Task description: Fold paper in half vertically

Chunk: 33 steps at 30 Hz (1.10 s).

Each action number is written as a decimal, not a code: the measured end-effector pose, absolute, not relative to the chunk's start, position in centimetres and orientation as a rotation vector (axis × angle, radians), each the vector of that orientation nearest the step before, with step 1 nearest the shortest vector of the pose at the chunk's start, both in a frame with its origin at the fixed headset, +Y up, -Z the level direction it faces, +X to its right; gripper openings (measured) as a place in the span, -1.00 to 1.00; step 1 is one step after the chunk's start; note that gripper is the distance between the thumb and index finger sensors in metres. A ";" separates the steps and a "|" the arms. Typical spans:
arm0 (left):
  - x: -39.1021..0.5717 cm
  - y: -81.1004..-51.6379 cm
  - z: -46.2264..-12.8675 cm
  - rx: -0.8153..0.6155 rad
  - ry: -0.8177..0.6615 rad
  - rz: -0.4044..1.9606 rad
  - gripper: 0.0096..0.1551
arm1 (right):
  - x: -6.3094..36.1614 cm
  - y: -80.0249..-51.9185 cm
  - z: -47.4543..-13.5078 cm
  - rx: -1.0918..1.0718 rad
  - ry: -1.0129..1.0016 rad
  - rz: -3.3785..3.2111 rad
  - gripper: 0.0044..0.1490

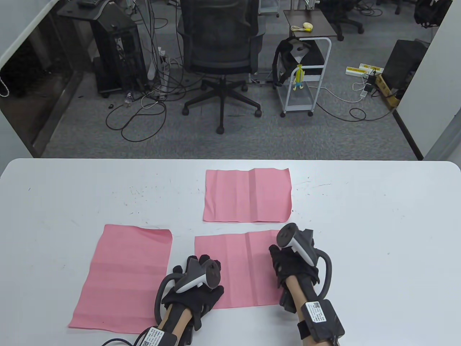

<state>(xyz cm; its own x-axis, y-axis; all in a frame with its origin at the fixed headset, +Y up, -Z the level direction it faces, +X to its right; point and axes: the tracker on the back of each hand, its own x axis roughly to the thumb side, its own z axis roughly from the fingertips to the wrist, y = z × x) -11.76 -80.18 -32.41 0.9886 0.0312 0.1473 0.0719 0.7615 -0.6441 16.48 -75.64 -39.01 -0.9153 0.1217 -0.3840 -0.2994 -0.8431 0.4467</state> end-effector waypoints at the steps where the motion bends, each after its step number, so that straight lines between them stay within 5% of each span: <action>1: -11.8 -80.2 -32.4 -0.707 -0.153 -0.021 -0.07 | 17.2 -76.1 -39.5 -0.519 0.774 2.751 0.00; 8: -11.8 -80.2 -32.5 -0.711 -0.155 -0.017 -0.07 | 18.6 -79.1 -40.8 -0.534 0.898 2.659 0.07; 15: -11.8 -80.2 -32.5 -0.711 -0.154 -0.021 -0.07 | 18.5 -79.4 -40.7 -0.540 0.814 2.714 0.03; 21: -11.9 -80.2 -32.5 -0.711 -0.155 -0.021 -0.07 | 19.0 -79.5 -40.5 -0.532 0.755 2.633 -0.24; 28: -11.9 -80.3 -32.5 -0.711 -0.156 -0.020 -0.07 | 21.8 -77.4 -39.2 -0.180 0.760 1.902 -0.20; 33: -11.9 -80.3 -32.5 -0.711 -0.156 -0.018 -0.07 | 20.2 -75.9 -37.2 0.076 0.703 1.617 -0.10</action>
